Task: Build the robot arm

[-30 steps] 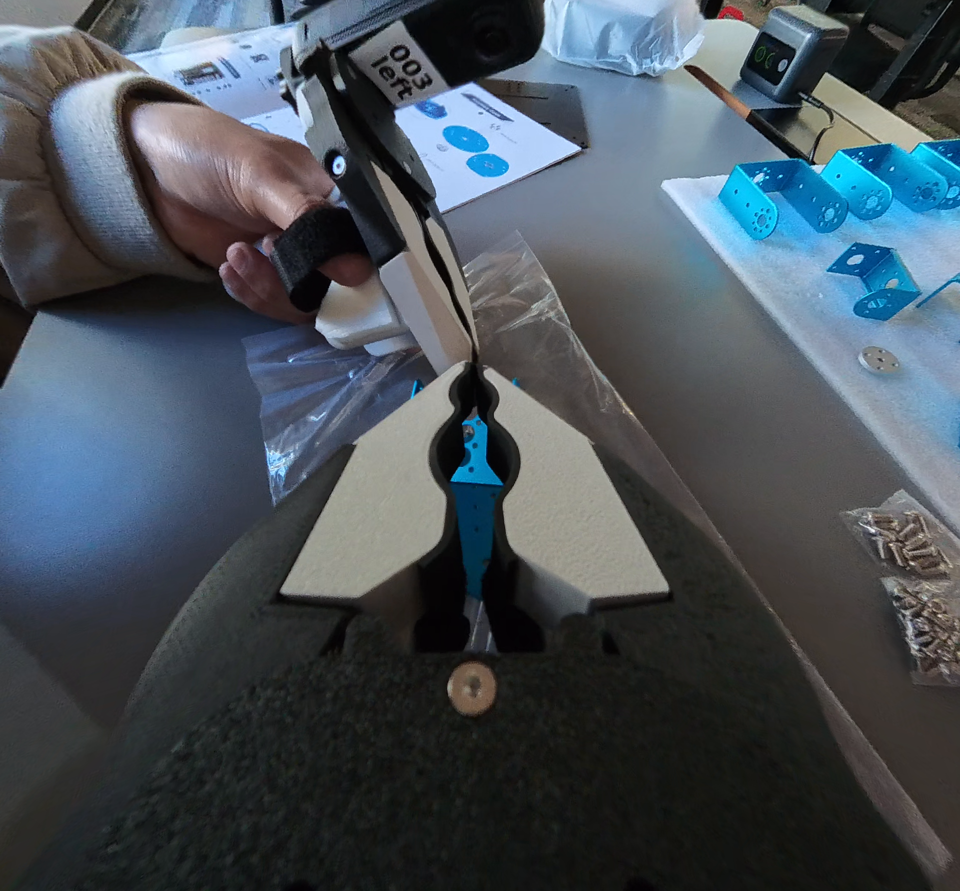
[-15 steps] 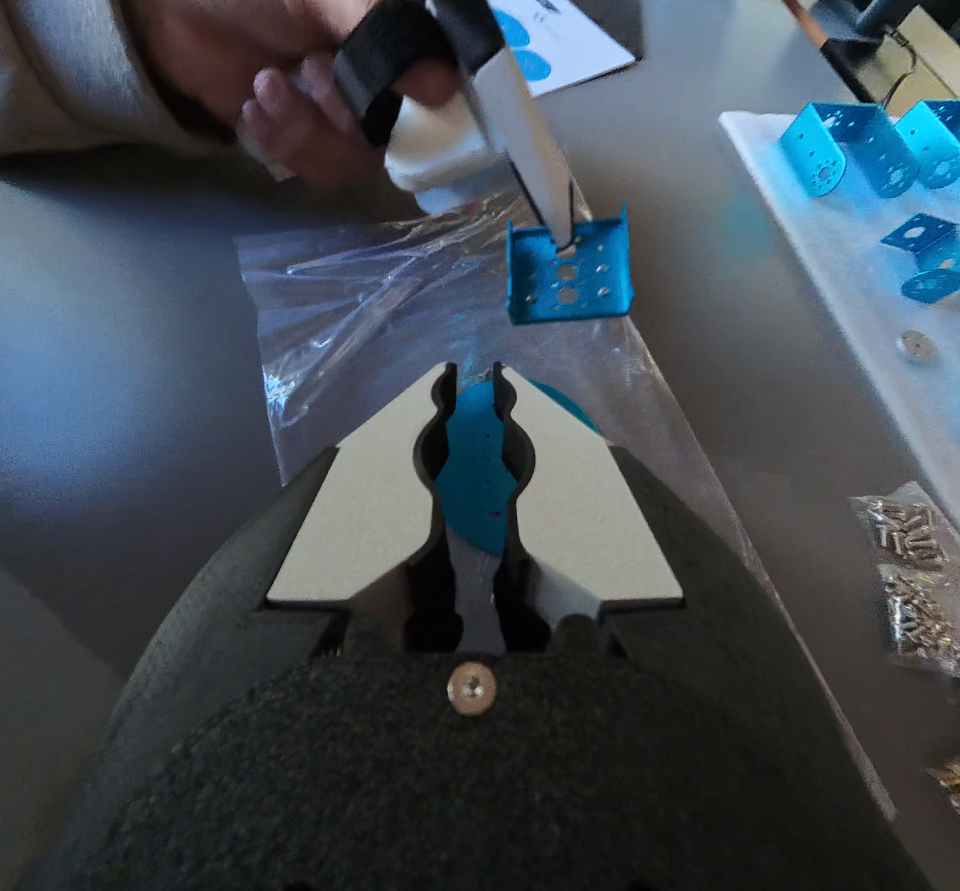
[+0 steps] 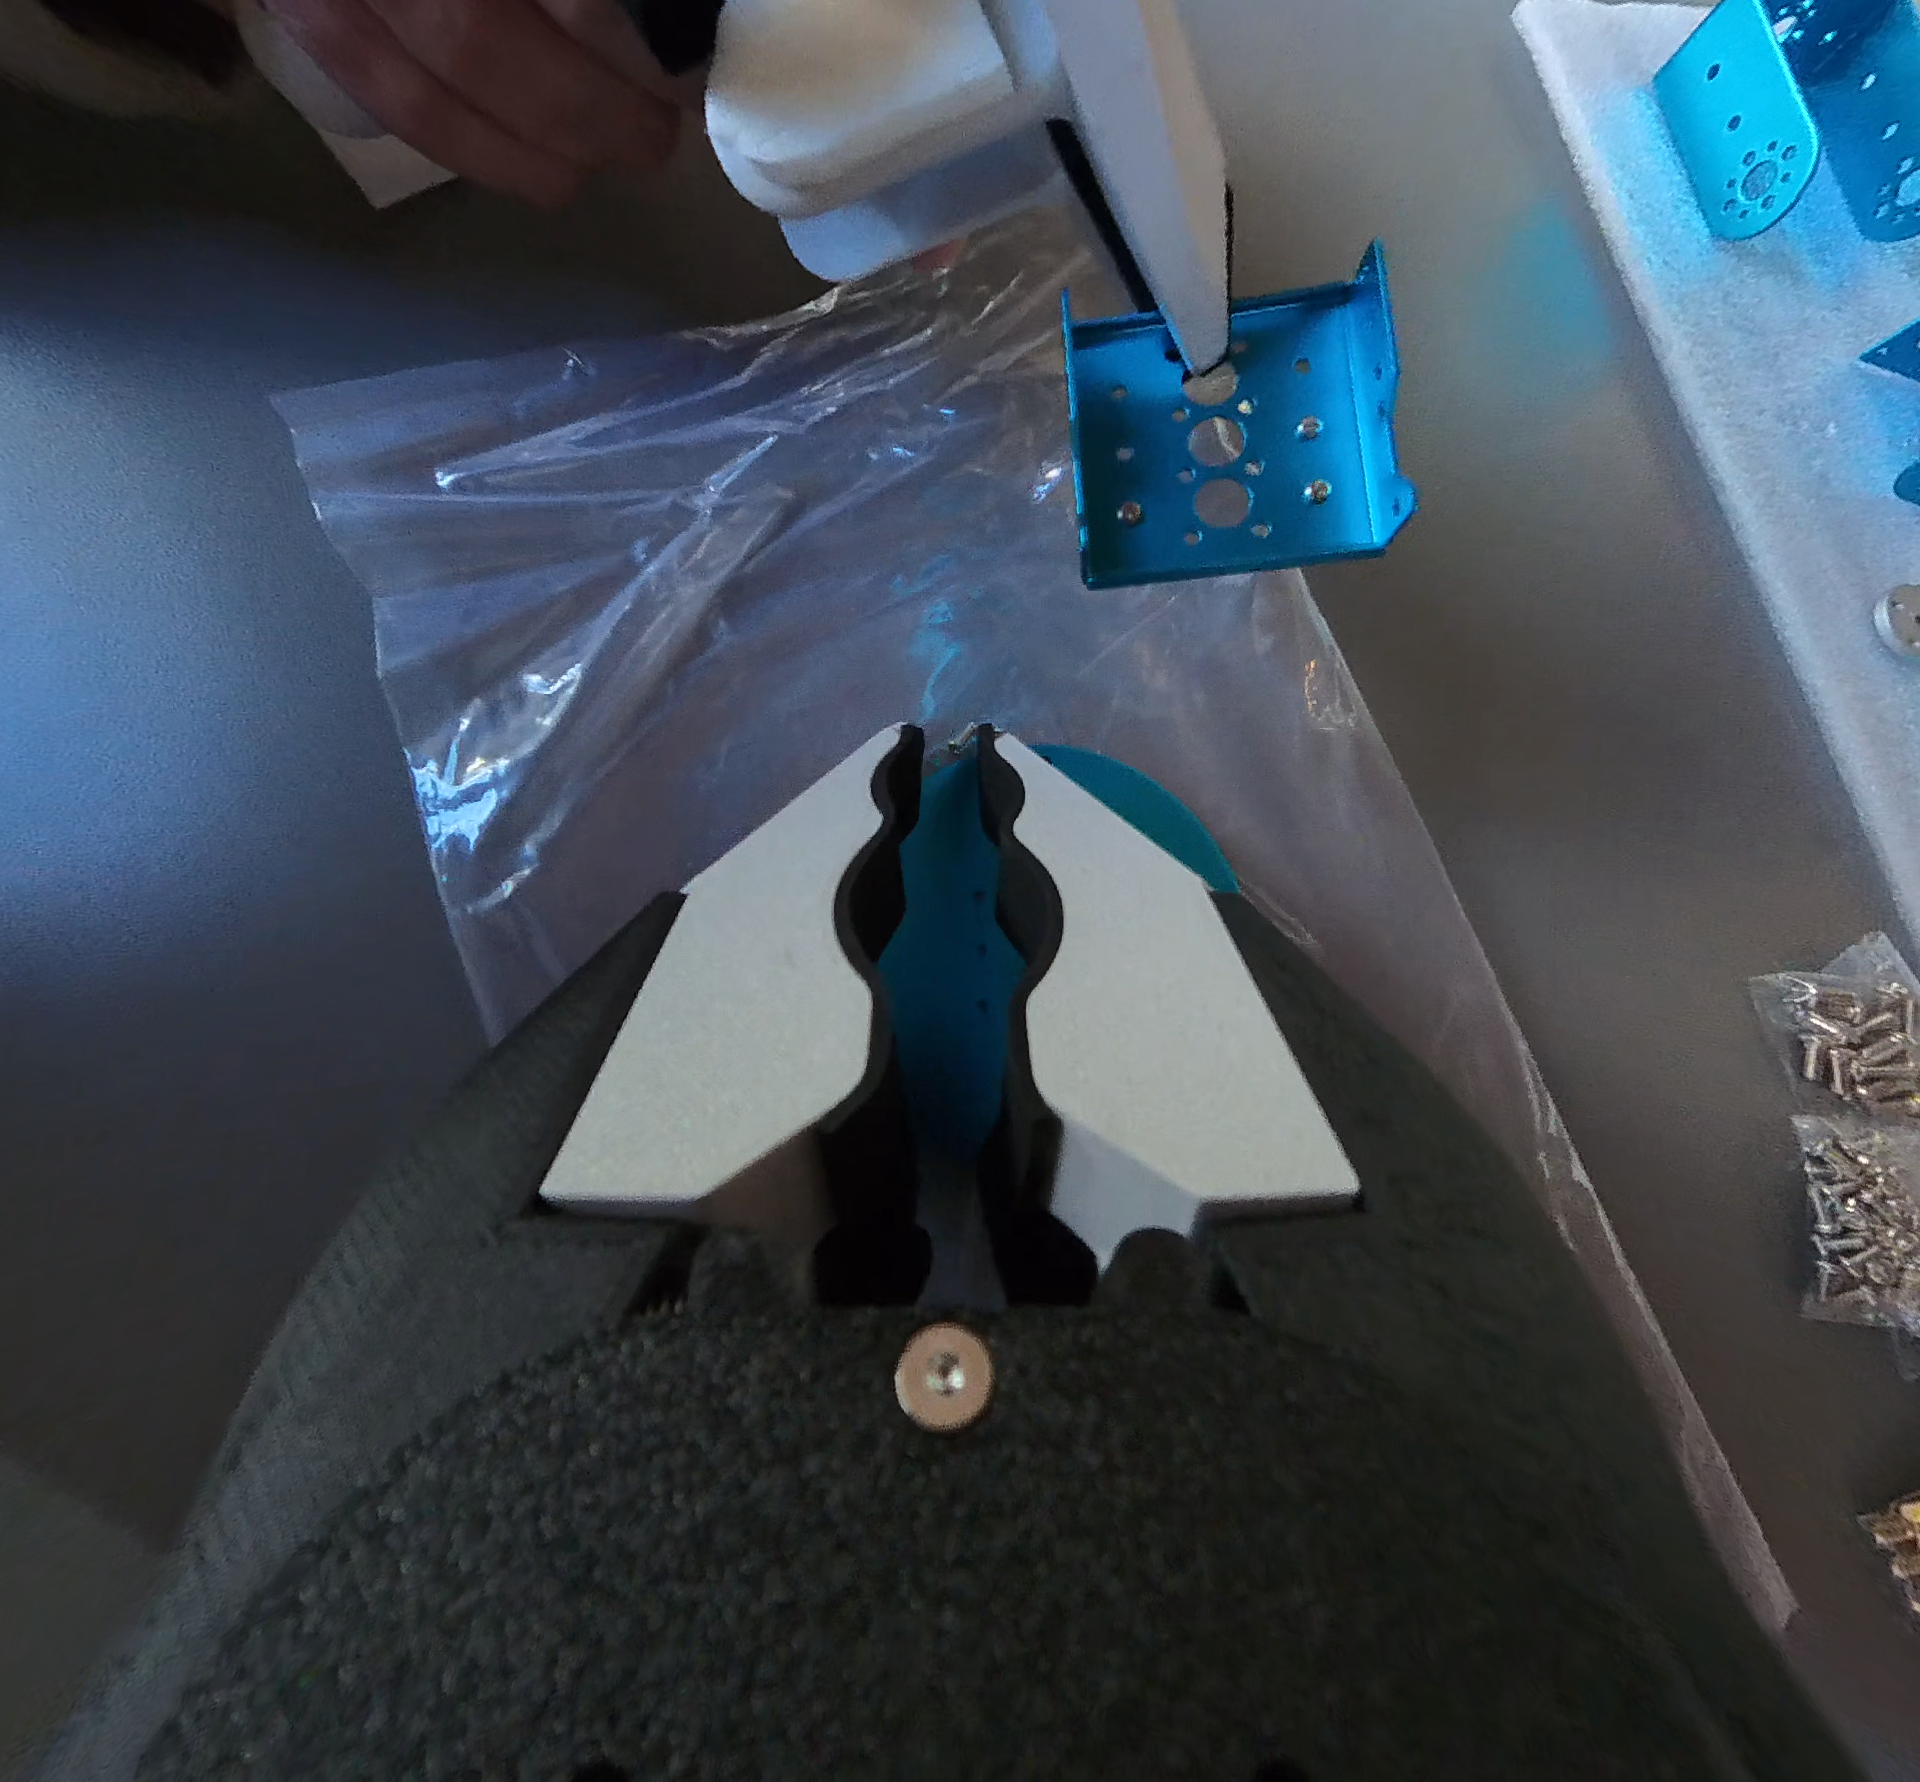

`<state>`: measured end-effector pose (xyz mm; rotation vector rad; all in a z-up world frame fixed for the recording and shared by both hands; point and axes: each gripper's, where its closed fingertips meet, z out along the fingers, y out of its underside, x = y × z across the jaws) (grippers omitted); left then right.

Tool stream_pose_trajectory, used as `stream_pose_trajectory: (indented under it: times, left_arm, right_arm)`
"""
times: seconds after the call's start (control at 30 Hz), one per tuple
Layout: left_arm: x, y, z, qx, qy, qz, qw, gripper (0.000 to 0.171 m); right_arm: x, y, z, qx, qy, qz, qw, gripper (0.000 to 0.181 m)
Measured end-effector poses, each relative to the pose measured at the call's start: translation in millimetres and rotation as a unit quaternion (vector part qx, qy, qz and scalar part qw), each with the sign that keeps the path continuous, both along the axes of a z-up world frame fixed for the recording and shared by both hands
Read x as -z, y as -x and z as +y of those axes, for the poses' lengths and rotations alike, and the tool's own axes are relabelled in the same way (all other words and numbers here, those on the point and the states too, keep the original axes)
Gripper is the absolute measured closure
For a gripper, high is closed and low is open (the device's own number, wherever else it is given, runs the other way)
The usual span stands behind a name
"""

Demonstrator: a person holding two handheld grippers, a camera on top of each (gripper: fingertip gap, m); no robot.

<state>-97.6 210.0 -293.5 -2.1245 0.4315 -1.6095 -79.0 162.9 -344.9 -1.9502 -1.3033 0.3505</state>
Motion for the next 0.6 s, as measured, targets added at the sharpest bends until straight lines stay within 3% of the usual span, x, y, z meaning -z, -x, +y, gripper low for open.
stream_pose_trajectory:
  times: [0.23, 0.6]
  left_arm:
    - [0.4, -1.9, -2.3, 0.006, 0.004, -0.003, 1.000, 0.171]
    - [4.9, -1.5, -0.2, 0.005, 0.008, 0.003, 1.000, 0.170]
  right_arm:
    - [1.4, -1.1, 4.0, 0.012, 0.006, 0.006, 1.000, 0.181]
    - [-8.3, 4.0, -1.1, -0.015, 0.017, 0.032, 0.999, 0.181]
